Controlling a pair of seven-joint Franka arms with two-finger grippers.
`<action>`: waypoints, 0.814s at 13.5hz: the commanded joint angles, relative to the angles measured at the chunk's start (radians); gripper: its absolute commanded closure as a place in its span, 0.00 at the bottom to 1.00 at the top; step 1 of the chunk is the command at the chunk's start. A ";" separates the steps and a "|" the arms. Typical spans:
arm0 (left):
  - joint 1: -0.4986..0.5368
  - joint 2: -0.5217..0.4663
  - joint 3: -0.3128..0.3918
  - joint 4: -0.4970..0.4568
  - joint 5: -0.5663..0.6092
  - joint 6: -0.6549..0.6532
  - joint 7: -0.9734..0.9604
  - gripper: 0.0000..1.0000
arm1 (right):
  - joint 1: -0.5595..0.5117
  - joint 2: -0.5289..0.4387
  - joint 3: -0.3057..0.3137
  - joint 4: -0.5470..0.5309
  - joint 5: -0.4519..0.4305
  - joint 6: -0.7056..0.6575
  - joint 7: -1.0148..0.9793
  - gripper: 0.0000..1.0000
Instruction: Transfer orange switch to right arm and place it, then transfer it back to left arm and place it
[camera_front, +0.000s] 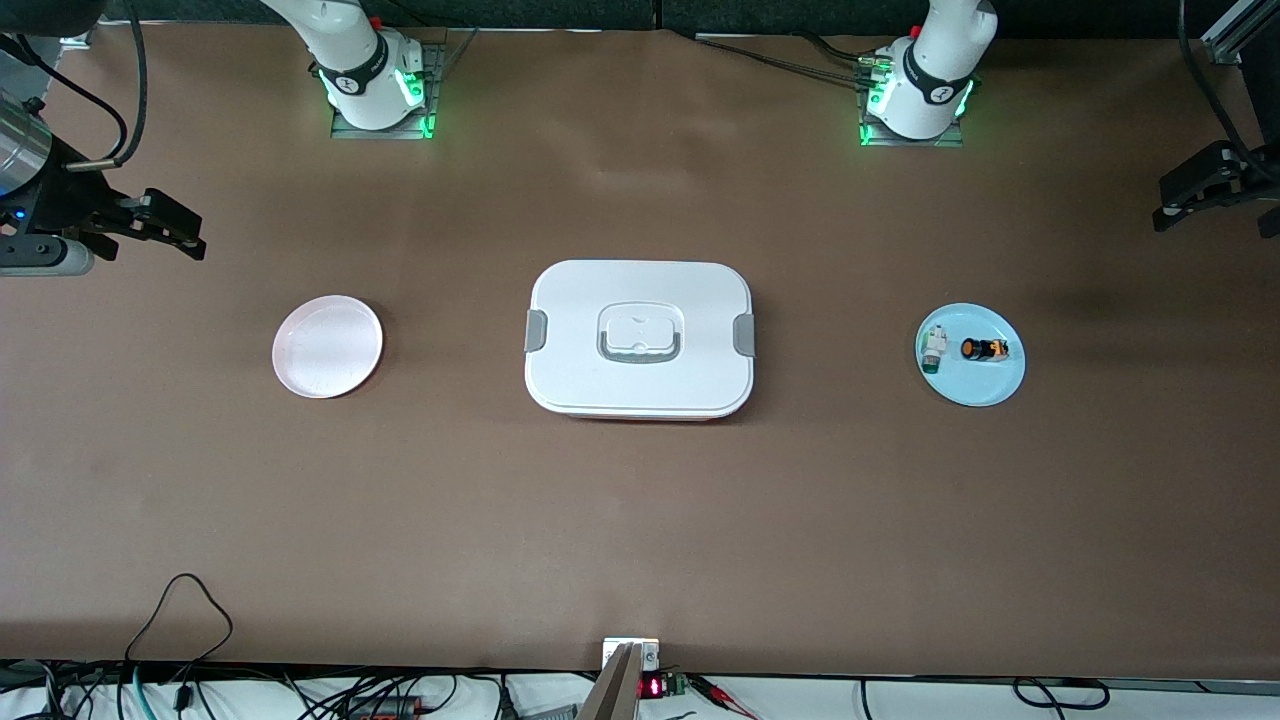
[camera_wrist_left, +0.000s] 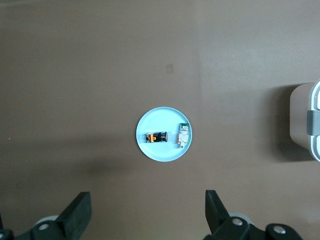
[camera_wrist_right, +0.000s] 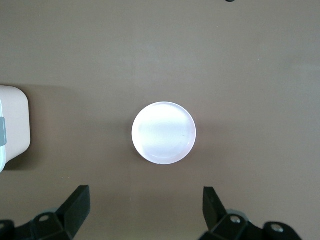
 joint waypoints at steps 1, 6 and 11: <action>0.003 -0.007 -0.002 -0.006 0.012 -0.014 0.002 0.00 | 0.006 0.005 0.001 0.013 0.000 -0.002 0.006 0.00; 0.000 -0.007 -0.013 -0.003 0.014 -0.033 -0.007 0.00 | 0.006 0.005 0.001 0.014 0.003 -0.002 0.006 0.00; -0.001 -0.004 -0.016 0.005 0.017 -0.044 -0.019 0.00 | 0.006 0.005 0.001 0.013 0.004 -0.002 0.006 0.00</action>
